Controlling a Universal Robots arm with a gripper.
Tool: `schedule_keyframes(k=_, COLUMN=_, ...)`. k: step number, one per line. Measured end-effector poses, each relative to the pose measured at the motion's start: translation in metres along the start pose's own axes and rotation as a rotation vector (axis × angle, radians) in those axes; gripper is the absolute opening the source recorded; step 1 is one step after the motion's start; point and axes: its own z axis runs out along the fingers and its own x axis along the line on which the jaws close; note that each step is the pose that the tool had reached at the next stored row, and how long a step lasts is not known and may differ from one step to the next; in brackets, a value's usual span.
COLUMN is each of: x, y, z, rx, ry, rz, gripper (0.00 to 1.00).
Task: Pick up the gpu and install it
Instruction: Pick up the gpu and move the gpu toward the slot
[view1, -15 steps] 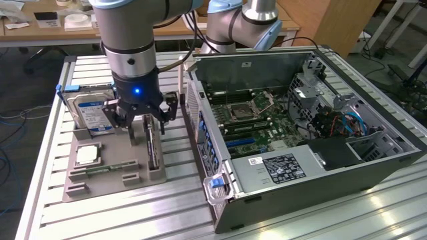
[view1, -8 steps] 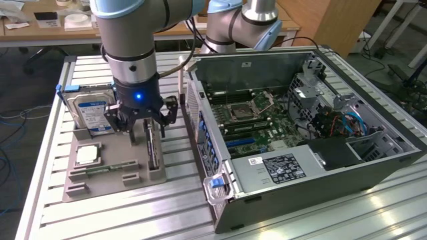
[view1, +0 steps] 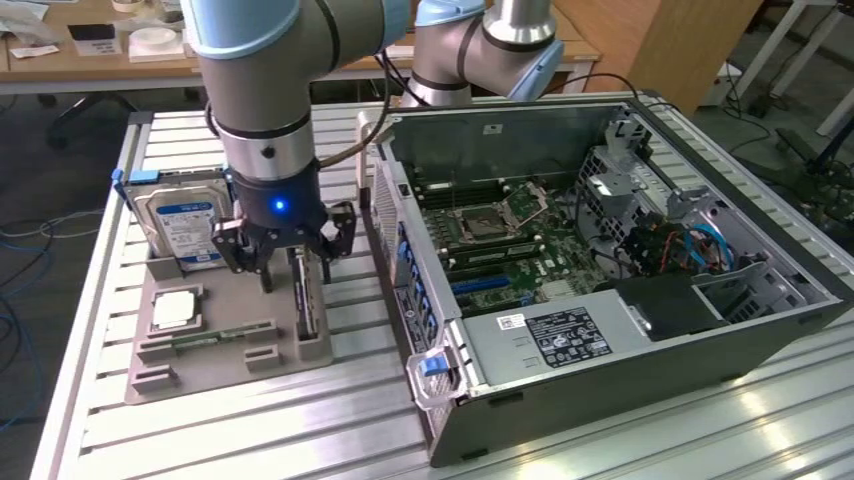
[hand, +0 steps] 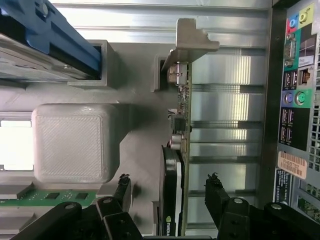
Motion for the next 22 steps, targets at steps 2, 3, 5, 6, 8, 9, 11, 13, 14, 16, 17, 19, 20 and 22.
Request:
schedule_keyframes(k=2, x=0.0, y=0.0001, z=0.0036, rx=0.0, ry=0.0, rz=0.0, gripper=0.71)
schedule_keyframes(k=3, x=0.0, y=0.0001, z=0.0055, rx=0.0, ry=0.0001, rz=0.0, gripper=0.71)
schedule_keyframes(k=5, x=0.0, y=0.0002, z=0.0091, rx=0.0001, ry=0.0001, rz=0.0, gripper=0.71)
schedule_keyframes(k=6, x=0.0, y=0.0002, z=0.0108, rx=-0.0001, ry=0.0, rz=0.0, gripper=0.71)
schedule_keyframes(k=8, x=0.0, y=0.0002, z=0.011, rx=0.0, ry=0.0001, rz=0.0, gripper=0.71)
schedule_keyframes(k=9, x=0.0, y=0.0002, z=0.011, rx=0.0, ry=0.0001, rz=0.0, gripper=0.71)
schedule_keyframes(k=11, x=0.0, y=0.0002, z=0.011, rx=0.0, ry=0.0001, rz=0.0, gripper=0.71)
schedule_keyframes(k=13, x=0.0, y=0.0002, z=0.012, rx=-0.0002, ry=-0.0003, rz=0.0, gripper=0.71)
schedule_keyframes(k=14, x=0.0, y=0.0003, z=0.0136, rx=-0.0002, ry=-0.0002, rz=0.0, gripper=0.71)
schedule_keyframes(k=16, x=0.0, y=0.0003, z=0.0172, rx=-0.0001, ry=0.0002, rz=0.0, gripper=0.71)
schedule_keyframes(k=17, x=0.0, y=0.0004, z=0.019, rx=-0.0001, ry=0.0003, rz=0.0, gripper=0.71)
schedule_keyframes(k=19, x=0.001, y=0.0004, z=0.0201, rx=0.0, ry=0.0004, rz=0.0, gripper=0.71)
schedule_keyframes(k=20, x=0.001, y=0.0003, z=0.02, rx=0.0002, ry=0.0007, rz=0.0, gripper=0.71)
schedule_keyframes(k=22, x=0.001, y=0.0004, z=0.0209, rx=0.0001, ry=0.0006, rz=0.01, gripper=0.71)
